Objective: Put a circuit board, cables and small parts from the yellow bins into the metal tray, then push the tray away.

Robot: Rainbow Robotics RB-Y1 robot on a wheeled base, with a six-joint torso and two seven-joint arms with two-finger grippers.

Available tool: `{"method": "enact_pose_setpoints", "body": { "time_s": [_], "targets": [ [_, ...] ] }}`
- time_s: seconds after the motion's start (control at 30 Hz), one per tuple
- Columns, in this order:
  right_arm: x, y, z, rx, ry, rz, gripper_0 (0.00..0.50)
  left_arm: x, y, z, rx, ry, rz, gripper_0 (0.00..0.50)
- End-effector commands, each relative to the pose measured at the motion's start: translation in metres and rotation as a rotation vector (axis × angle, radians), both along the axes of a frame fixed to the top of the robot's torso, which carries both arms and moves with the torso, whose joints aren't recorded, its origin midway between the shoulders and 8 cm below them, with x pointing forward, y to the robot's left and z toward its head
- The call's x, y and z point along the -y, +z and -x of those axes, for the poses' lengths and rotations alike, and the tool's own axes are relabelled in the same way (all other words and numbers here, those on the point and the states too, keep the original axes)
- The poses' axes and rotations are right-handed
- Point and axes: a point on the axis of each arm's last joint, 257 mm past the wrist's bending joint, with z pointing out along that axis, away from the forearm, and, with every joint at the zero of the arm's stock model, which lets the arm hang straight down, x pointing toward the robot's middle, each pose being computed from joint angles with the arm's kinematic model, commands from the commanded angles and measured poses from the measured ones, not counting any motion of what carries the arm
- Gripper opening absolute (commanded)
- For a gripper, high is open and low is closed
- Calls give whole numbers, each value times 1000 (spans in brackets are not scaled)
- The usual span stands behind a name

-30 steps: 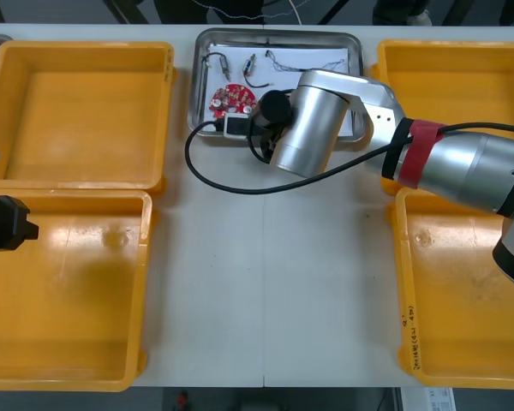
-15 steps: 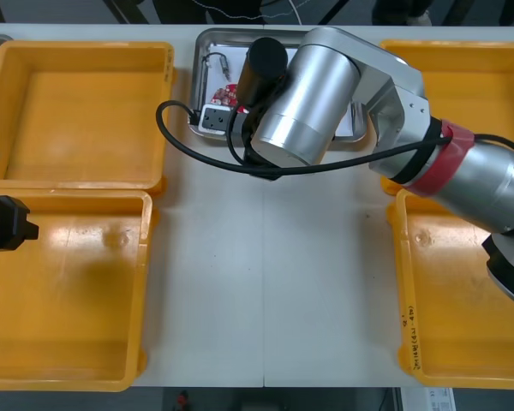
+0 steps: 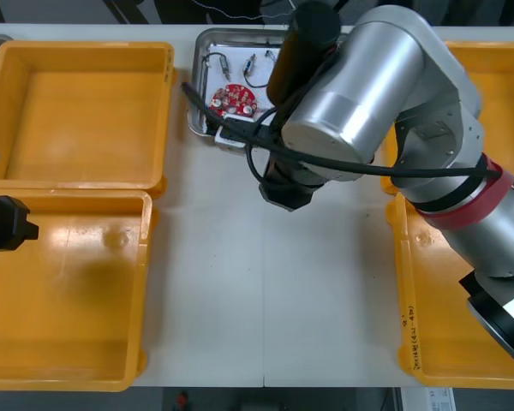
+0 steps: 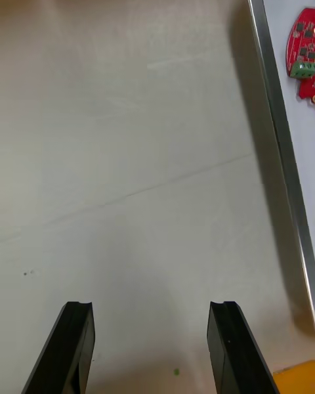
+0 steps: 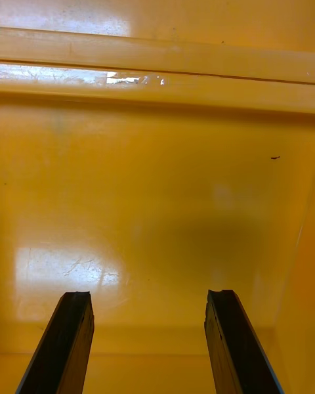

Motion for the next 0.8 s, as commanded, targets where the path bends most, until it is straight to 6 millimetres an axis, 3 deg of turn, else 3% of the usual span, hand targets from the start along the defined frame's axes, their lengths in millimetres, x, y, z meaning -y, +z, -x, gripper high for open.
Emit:
{"method": "enact_pose_setpoints", "body": {
  "time_s": [0.03, 0.17, 0.37, 0.57, 0.8],
  "targets": [
    [13, 15, 14, -16, -34, -74, 500, -10, 6, 7, 1, -36, -61, 500],
    [27, 31, 8, 15, -87, -145, 500, -10, 6, 7, 1, -36, -61, 500],
    [66, 51, 4, 92, -181, -217, 500, -10, 6, 7, 1, -36, -61, 500],
    [132, 50, 8, 125, -315, -244, 500, -10, 6, 7, 1, -36, -61, 500],
    [192, 48, 9, 96, -475, -330, 500, -10, 6, 7, 1, -36, -61, 500]
  ]
}}
